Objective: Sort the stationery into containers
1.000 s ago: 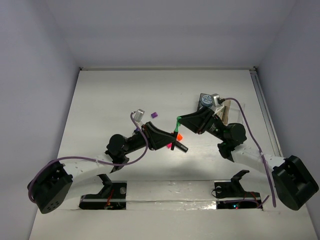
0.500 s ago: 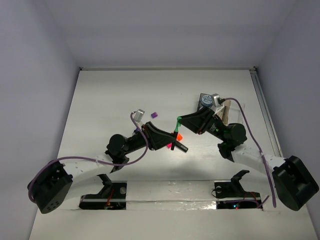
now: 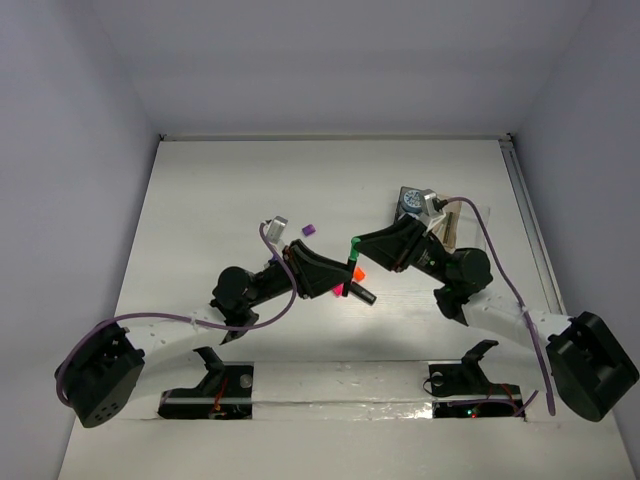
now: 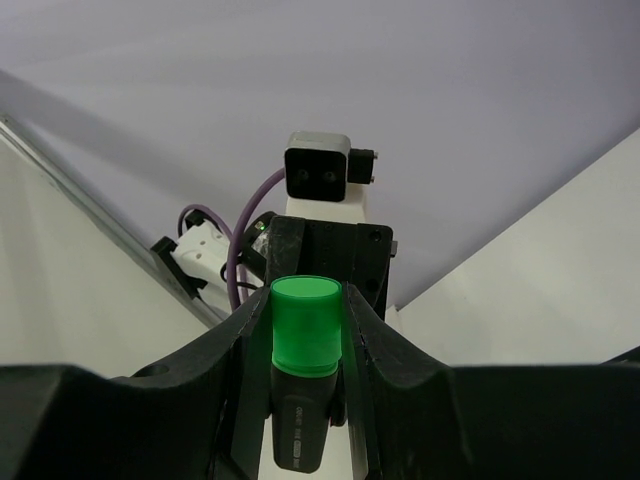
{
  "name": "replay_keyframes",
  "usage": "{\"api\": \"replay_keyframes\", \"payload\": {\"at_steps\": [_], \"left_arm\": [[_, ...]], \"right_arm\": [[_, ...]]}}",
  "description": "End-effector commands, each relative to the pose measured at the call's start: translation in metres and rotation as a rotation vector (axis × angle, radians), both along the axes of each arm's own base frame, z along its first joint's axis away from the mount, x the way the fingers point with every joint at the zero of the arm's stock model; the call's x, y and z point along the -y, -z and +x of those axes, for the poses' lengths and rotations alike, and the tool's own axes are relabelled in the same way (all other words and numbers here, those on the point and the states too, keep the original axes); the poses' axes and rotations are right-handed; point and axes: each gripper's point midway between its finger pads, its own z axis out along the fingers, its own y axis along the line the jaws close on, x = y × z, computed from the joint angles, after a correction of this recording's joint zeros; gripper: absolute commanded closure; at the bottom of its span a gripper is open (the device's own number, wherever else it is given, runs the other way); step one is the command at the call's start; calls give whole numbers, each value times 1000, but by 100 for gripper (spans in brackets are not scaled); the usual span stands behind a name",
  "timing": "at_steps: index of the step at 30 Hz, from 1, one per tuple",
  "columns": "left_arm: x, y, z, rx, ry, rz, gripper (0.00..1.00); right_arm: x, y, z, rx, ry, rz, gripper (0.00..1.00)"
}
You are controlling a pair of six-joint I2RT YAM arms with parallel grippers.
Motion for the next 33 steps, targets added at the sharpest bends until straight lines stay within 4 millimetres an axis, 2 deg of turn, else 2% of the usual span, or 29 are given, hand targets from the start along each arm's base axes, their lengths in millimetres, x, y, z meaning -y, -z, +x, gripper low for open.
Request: {"api": "replay_keyframes", "payload": {"at_steps": [1,19,26,33], "left_arm": [[-27,-85,-19,269,-35,-262,96],[-27,-91,-9,291,-68,-263,98],[-26,-88,-9,277,-47,-273,99],[-32,-89,-4,280,-69,-279,100]], "right_arm": [[4,-20,-12,92,7,47,78],[-1,-28,-24,137,10,76,77],[-5,-28,-26,169,32,27,77],[-7,-18,-26,170,36,-38,78]]}}
